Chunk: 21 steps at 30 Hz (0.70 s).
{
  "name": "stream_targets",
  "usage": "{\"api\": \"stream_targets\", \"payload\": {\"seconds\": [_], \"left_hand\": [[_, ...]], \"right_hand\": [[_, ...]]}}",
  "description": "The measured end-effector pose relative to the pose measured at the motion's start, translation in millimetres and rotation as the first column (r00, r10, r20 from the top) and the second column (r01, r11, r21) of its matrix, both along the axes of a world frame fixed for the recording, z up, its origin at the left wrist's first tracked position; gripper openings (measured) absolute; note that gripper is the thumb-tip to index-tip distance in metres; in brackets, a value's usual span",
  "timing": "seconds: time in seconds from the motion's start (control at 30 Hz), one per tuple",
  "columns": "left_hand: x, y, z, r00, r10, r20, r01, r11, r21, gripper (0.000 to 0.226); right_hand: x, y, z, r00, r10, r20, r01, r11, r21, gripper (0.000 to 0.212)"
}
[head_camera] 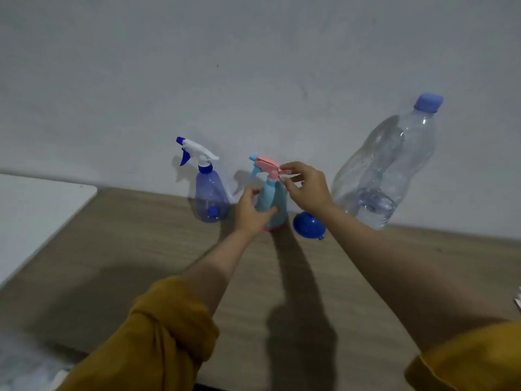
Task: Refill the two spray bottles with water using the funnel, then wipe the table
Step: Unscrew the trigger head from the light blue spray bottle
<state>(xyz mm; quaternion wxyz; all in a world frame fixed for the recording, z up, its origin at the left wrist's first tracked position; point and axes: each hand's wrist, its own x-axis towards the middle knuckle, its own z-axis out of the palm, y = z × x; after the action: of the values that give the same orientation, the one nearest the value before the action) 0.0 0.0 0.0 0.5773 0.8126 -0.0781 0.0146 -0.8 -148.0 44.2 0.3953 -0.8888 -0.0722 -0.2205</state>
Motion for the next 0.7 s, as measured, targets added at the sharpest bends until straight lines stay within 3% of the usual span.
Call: {"api": "stream_targets", "payload": {"seconds": [0.23, 0.7], "left_hand": [[14.5, -5.2, -14.5, 1.000, -0.009, -0.013, 0.009, 0.999, 0.036, 0.064], [-49.4, -6.8, 1.1, 0.995, 0.025, 0.094, -0.028, 0.999, 0.027, 0.067]], "right_hand": [[15.7, 8.5, -6.3, 0.995, -0.061, -0.080, 0.088, 0.920, 0.382, 0.011], [-45.9, 6.2, 10.7, 0.998, -0.052, -0.029, 0.060, 0.877, 0.477, 0.008]]}}
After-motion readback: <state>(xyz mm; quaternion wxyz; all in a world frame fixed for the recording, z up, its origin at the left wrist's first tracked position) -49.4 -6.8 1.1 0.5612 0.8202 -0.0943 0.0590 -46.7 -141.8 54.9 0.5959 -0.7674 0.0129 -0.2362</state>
